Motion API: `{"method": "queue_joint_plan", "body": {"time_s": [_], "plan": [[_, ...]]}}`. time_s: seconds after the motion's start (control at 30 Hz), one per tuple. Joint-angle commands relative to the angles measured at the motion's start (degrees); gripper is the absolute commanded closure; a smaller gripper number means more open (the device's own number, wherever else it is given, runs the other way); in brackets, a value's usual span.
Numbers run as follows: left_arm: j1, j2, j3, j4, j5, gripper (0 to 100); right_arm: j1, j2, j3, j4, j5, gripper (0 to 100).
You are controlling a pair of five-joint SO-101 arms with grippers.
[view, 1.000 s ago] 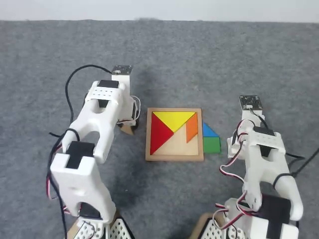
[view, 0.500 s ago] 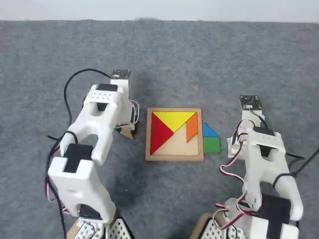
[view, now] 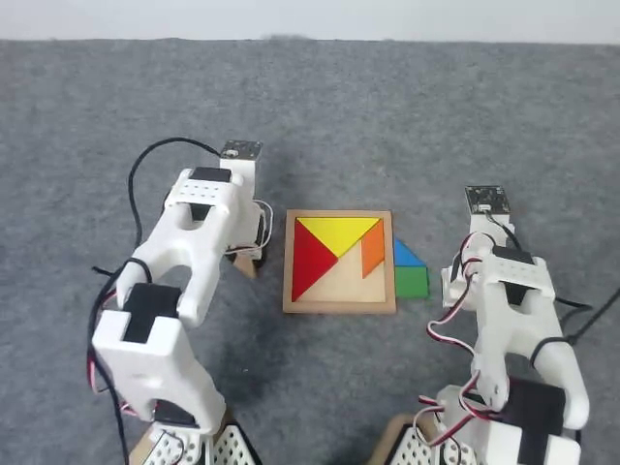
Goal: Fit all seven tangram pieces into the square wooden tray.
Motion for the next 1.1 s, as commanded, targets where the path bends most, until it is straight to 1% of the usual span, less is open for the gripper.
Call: {"method": "queue_joint_plan", "body": {"time_s": [0.0,0.13,0.2,0.47,0.57,0.73,0.87,0.93,1.07], "plan": [[0.1,-2.9,0.0,0.3,-2.0,93,0.7,-2.7,-0.3,-1.0,0.7,99.0],[0.4,-2.9,-1.9,0.4,-2.3,93,0.7,-2.7,-0.3,-1.0,0.6,99.0],[1.8,-2.9,-2.9,1.1,-3.6,93,0.7,-2.7,-0.3,-1.0,0.6,99.0],[12.7,-2.9,-13.3,9.9,-4.0,93,0.7,-2.7,-0.3,-1.0,0.5,99.0],[16.5,-2.9,-16.7,12.0,-4.0,93,0.7,-2.7,-0.3,-1.0,0.5,99.0],[23.4,-2.0,-20.5,12.6,-3.6,93,0.7,-2.7,-0.3,-1.0,0.5,99.0],[27.7,1.6,-24.7,12.7,-2.7,93,0.7,-2.7,-0.3,-1.0,0.5,99.0],[28.7,4.7,-27.2,12.9,-1.1,93,0.7,-2.7,-0.3,-1.0,0.5,99.0],[29.2,10.4,-31.7,12.8,-0.7,93,0.7,-2.7,-0.3,-1.0,0.5,99.0]]}}
